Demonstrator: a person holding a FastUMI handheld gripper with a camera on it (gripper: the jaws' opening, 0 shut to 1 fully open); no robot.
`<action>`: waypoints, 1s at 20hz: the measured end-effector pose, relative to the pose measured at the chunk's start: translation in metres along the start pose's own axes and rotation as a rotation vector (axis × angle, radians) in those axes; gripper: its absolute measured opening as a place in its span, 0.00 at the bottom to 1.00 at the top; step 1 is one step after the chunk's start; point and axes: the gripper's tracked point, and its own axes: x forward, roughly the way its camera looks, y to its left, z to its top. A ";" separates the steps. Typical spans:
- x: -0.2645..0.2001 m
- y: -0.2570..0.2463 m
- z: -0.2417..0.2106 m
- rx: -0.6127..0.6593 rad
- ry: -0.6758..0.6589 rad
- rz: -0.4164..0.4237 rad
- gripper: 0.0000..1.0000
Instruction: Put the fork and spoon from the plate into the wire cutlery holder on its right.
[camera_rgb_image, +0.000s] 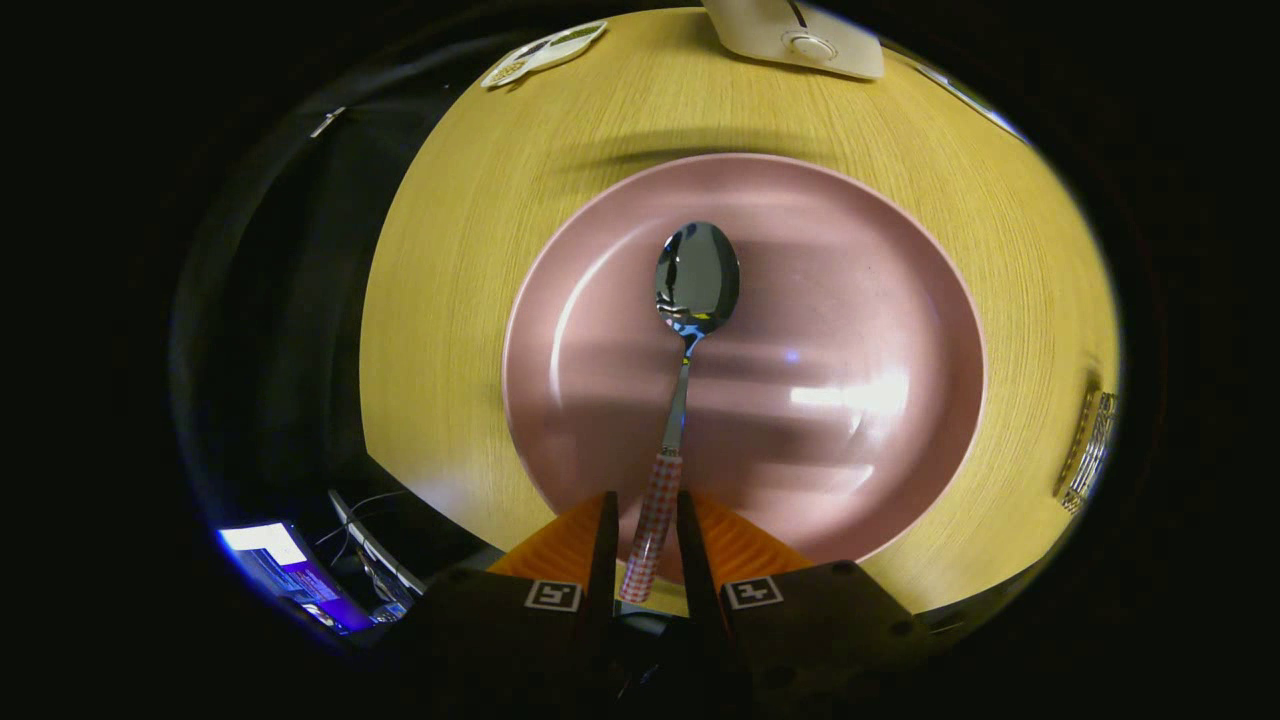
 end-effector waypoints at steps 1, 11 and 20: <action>0.004 -0.005 -0.002 0.003 0.001 0.004 0.20; -0.012 -0.010 -0.005 -0.139 -0.027 0.077 0.10; -0.095 -0.050 -0.015 -0.275 -0.115 0.086 0.10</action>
